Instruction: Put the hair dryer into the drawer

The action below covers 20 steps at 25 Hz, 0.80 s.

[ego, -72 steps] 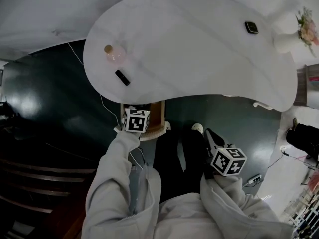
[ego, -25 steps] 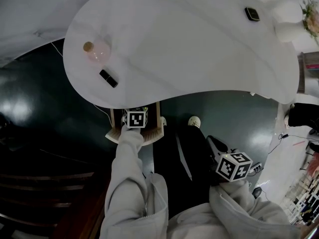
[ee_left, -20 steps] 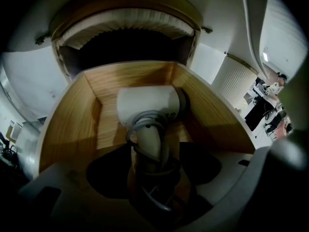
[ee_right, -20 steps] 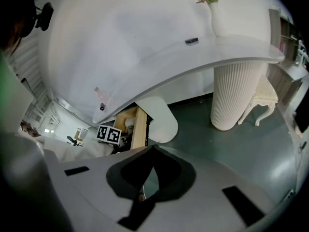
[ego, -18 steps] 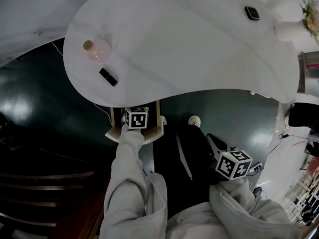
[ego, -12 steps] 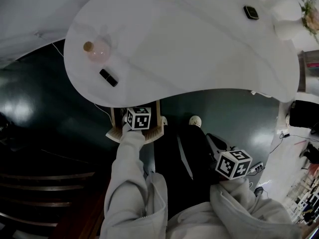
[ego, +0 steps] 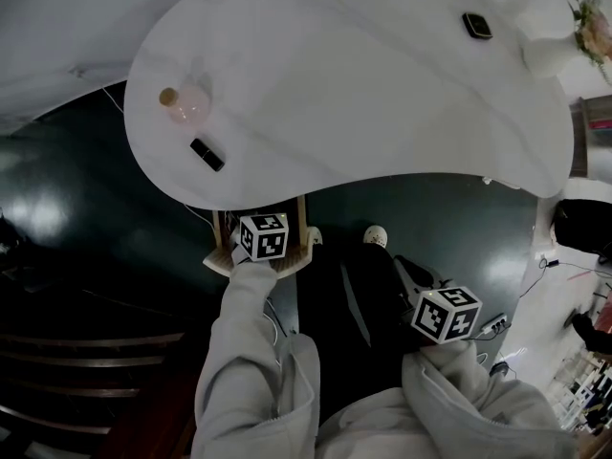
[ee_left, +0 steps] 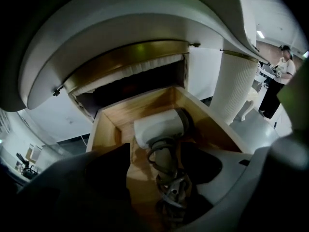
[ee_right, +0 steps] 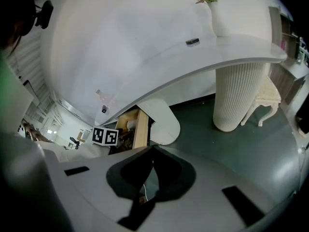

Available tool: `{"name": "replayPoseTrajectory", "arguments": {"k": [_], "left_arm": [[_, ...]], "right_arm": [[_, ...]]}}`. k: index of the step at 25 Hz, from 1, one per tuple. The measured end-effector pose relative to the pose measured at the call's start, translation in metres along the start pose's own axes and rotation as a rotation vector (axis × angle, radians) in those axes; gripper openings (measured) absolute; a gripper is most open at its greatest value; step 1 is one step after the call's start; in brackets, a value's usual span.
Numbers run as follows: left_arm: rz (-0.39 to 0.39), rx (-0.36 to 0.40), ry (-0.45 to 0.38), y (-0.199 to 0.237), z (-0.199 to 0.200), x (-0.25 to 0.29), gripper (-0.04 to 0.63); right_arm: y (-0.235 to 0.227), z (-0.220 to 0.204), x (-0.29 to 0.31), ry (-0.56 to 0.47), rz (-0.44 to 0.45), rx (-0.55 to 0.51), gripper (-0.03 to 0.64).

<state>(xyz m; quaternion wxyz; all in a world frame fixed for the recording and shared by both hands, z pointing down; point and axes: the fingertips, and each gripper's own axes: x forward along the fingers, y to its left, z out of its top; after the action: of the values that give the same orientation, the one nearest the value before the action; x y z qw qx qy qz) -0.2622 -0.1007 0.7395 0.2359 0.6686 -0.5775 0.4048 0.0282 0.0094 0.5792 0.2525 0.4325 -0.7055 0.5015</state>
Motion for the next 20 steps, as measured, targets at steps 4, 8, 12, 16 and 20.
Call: {"name": "replayPoseTrajectory", "arguments": {"k": [4, 8, 12, 16, 20], "left_arm": [[-0.006, -0.084, 0.040, 0.003, 0.002, -0.011, 0.307], [0.036, -0.171, 0.049, 0.010, 0.005, -0.026, 0.307], [0.054, -0.279, 0.090, 0.020, 0.003, -0.042, 0.305], [0.026, -0.357, 0.126, 0.014, 0.003, -0.059, 0.306], [0.012, -0.372, 0.129, 0.008, 0.006, -0.074, 0.305]], "right_arm": [[-0.001, 0.002, -0.001, -0.004, 0.008, 0.004, 0.048], [0.000, 0.007, -0.001, -0.016, 0.019, 0.006, 0.049], [0.004, 0.014, 0.000, -0.039, 0.041, 0.004, 0.049], [0.004, 0.021, -0.004, -0.061, 0.058, 0.010, 0.049], [0.007, 0.029, -0.007, -0.092, 0.081, 0.017, 0.049]]}}
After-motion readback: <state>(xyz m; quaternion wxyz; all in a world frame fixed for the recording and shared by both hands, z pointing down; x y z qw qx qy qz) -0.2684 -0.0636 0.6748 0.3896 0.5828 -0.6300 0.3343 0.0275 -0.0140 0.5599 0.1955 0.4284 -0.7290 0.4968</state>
